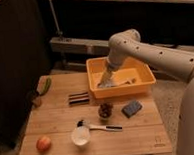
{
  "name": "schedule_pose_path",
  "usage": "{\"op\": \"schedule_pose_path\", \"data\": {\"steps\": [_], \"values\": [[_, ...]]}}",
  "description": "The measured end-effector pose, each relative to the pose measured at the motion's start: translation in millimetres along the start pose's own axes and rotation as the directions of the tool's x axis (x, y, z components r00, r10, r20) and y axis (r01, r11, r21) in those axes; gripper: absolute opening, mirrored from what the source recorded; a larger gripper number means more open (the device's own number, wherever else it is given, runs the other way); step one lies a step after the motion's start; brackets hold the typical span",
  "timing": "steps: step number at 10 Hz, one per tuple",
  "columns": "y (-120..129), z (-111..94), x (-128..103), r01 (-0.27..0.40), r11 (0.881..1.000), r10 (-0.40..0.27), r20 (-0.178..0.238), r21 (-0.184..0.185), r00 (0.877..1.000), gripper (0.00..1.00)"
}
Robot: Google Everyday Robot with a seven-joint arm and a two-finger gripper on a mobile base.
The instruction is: Place apple in metal cup
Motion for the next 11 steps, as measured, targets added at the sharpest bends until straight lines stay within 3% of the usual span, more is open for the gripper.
{"op": "schedule_pose_path", "data": {"steps": [3,5,8,10,11], "values": [[54.8,-8.6,-11.4,0.131,0.988,-0.124,0.084,-0.079,0.989,0.8],[103.8,-18.7,-17.4,0.23,0.964,-0.209,0.151,-0.137,0.966,0.8],[182.1,-30.3,-30.3,0.4,0.892,-0.348,0.244,-0.209,0.905,0.8],[226.9,-29.8,-38.5,0.494,0.835,-0.427,0.282,-0.242,0.859,0.8],[253.8,-25.4,-46.2,0.551,0.792,-0.473,0.305,-0.264,0.826,0.8]]}}
